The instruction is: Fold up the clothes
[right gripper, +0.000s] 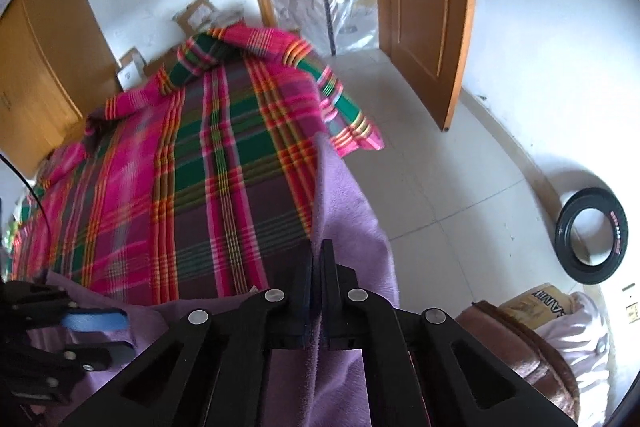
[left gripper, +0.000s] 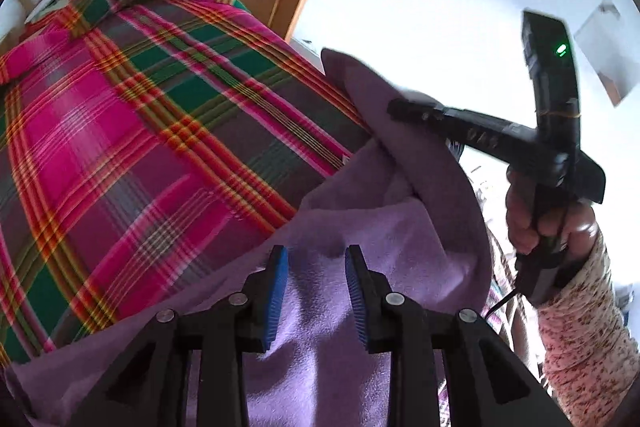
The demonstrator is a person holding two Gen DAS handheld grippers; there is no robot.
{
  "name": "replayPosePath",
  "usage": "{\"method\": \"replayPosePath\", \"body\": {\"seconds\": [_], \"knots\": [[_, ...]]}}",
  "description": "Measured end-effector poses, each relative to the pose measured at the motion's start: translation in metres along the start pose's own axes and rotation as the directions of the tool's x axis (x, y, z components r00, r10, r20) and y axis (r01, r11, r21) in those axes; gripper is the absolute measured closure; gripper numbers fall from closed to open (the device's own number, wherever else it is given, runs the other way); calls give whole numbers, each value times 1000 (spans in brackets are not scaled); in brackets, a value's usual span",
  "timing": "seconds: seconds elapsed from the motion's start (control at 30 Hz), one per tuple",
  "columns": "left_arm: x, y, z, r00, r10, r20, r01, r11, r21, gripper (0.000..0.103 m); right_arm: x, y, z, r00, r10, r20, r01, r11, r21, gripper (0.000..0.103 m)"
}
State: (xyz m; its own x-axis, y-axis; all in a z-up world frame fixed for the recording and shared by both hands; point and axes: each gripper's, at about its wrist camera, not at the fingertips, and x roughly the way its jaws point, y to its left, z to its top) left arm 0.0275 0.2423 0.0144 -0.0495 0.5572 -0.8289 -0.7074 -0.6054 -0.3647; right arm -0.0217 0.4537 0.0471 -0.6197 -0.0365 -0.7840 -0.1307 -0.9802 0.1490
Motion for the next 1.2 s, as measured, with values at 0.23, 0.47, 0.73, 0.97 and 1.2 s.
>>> {"method": "replayPosePath", "body": {"seconds": [0.23,0.47,0.73,0.97,1.2], "knots": [[-1,0,-3,1000,-18,-3,18,1000,-8,73,-35,-43,-19,997,-2,78,-8,991,131,100],[-5,-5,3,1000,-30,-8,30,1000,6,73,-48,-75,-48,995,2,101,-26,973,231,100],[1,-25,41,995,-99,-5,99,995,30,73,-38,-98,-72,995,25,96,-56,940,336,100],[40,-61,71,981,-112,-158,135,980,145,73,-38,-103,-84,994,27,105,-64,925,374,100],[66,-79,78,981,-8,-192,46,980,196,72,-39,-106,-91,993,38,110,-78,920,385,99]]}}
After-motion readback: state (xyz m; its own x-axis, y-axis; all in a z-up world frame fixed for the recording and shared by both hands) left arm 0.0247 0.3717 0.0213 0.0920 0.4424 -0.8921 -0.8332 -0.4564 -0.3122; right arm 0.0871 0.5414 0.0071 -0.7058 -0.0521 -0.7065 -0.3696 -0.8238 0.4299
